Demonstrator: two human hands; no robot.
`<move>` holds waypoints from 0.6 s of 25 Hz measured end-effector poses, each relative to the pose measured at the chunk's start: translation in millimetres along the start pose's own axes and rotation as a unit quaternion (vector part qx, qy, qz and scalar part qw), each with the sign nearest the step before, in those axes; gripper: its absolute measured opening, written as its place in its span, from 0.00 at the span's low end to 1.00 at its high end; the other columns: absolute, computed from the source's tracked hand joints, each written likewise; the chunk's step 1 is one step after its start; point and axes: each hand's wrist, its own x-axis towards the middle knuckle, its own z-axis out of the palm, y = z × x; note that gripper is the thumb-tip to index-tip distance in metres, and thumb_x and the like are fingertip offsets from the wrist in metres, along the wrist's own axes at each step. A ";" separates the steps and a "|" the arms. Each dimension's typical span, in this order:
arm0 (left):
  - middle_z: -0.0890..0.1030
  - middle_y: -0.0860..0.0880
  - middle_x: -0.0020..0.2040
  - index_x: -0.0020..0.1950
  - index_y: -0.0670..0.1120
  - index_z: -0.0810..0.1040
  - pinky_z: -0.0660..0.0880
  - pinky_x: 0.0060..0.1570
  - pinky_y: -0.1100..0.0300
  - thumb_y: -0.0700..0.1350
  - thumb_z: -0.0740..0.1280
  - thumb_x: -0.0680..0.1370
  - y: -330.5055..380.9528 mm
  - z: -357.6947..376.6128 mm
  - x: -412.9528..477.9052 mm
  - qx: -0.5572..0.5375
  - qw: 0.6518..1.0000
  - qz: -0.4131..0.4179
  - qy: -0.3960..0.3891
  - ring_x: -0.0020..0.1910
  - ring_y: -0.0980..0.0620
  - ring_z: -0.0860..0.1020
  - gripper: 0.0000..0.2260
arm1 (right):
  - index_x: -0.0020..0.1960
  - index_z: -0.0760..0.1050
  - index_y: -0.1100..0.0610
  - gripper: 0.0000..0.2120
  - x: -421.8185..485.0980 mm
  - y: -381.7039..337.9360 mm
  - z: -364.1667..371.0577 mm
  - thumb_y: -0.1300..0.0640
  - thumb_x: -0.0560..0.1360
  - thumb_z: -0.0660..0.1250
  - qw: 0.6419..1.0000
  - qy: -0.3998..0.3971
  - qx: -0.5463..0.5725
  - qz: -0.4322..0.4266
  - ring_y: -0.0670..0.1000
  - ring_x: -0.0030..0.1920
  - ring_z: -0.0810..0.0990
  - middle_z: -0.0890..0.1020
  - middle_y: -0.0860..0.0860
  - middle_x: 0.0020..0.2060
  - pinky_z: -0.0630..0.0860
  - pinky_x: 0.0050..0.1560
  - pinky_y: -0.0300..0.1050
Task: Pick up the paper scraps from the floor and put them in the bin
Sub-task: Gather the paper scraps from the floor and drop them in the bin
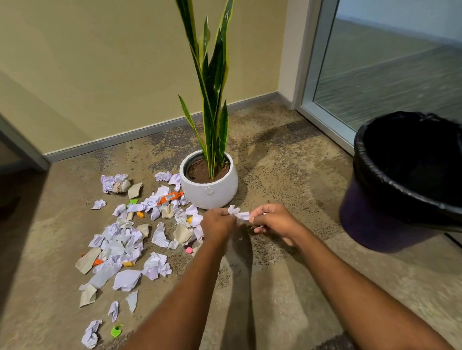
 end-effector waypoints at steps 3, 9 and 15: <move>0.86 0.37 0.43 0.45 0.35 0.86 0.82 0.35 0.63 0.28 0.72 0.76 25.0 8.5 -15.2 -0.074 0.996 0.024 -0.052 0.35 0.51 0.85 0.05 | 0.57 0.82 0.70 0.08 -28.6 -27.3 -10.5 0.72 0.78 0.73 0.998 0.007 0.044 -0.051 0.51 0.36 0.86 0.87 0.65 0.46 0.84 0.37 0.39; 0.89 0.43 0.42 0.40 0.44 0.89 0.84 0.44 0.62 0.28 0.71 0.78 99.0 28.3 -52.0 -0.225 0.955 0.085 -0.174 0.45 0.46 0.88 0.14 | 0.55 0.81 0.67 0.06 -86.7 -93.2 -51.3 0.72 0.79 0.72 0.983 0.061 0.096 -0.141 0.54 0.41 0.86 0.86 0.63 0.45 0.87 0.41 0.42; 0.88 0.40 0.51 0.52 0.39 0.86 0.86 0.49 0.59 0.29 0.72 0.78 175.6 82.2 -112.0 -0.265 0.918 0.134 -0.261 0.48 0.45 0.87 0.08 | 0.46 0.82 0.60 0.05 -146.3 -137.4 -124.4 0.69 0.78 0.73 0.961 0.147 0.098 -0.215 0.51 0.38 0.86 0.86 0.55 0.34 0.86 0.40 0.44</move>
